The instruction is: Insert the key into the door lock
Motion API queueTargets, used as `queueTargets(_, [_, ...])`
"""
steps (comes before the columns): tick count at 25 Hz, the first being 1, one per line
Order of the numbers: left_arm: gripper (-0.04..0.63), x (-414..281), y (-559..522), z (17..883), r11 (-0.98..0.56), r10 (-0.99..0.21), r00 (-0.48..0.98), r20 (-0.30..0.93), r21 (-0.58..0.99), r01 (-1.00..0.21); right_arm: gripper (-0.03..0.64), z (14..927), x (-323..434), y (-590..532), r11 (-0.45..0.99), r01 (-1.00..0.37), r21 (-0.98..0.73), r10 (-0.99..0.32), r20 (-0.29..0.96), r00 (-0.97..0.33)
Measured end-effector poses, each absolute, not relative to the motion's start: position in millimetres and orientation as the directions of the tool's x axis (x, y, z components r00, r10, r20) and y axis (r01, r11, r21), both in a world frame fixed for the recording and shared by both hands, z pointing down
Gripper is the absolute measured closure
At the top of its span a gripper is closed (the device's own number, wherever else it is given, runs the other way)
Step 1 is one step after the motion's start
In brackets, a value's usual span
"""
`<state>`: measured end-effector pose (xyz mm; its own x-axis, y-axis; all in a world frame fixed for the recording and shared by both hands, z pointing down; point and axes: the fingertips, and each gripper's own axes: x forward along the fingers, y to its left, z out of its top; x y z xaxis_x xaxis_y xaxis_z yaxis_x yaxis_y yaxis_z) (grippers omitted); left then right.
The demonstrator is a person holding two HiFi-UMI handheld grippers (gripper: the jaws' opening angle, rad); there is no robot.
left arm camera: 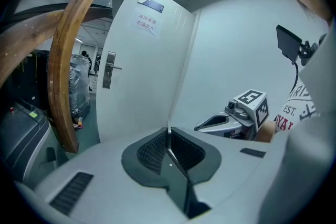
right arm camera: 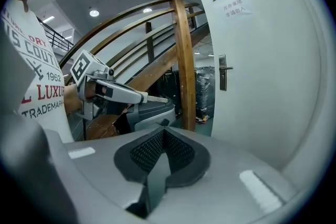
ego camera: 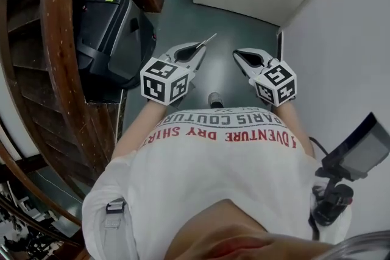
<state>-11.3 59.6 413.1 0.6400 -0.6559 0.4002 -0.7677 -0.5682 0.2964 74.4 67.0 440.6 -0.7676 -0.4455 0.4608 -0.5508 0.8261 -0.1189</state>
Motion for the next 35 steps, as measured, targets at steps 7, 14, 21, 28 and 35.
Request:
queueTargets(7, [0.572, 12, -50, 393, -0.582, -0.68, 0.628, 0.378, 0.243, -0.776, 0.614, 422, 103, -51, 0.821, -0.565, -0.08, -0.483, 0.431, -0.762])
queueTargets(14, [0.572, -9, -107, 386, -0.55, -0.718, 0.606, 0.342, 0.253, -0.795, 0.614, 412, 84, -102, 0.855, -0.516, -0.057, -0.454, 0.403, -0.795])
queueTargets(21, [0.572, -38, -191, 411, -0.542, -0.718, 0.605, 0.344, 0.269, -0.796, 0.614, 436, 61, -184, 0.849, -0.525, -0.065, -0.455, 0.417, -0.787])
queueTargets(28, [0.572, -71, -312, 422, -0.568, -0.7, 0.621, 0.354, 0.252, -0.784, 0.614, 441, 38, -305, 0.811, -0.583, -0.047, -0.518, 0.405, -0.754])
queueTargets(35, [0.572, -97, -402, 419, -0.618, -0.685, 0.644, 0.339, 0.198, -0.761, 0.614, 430, 24, -411, 0.771, -0.636, 0.028, -0.601, 0.361, -0.713])
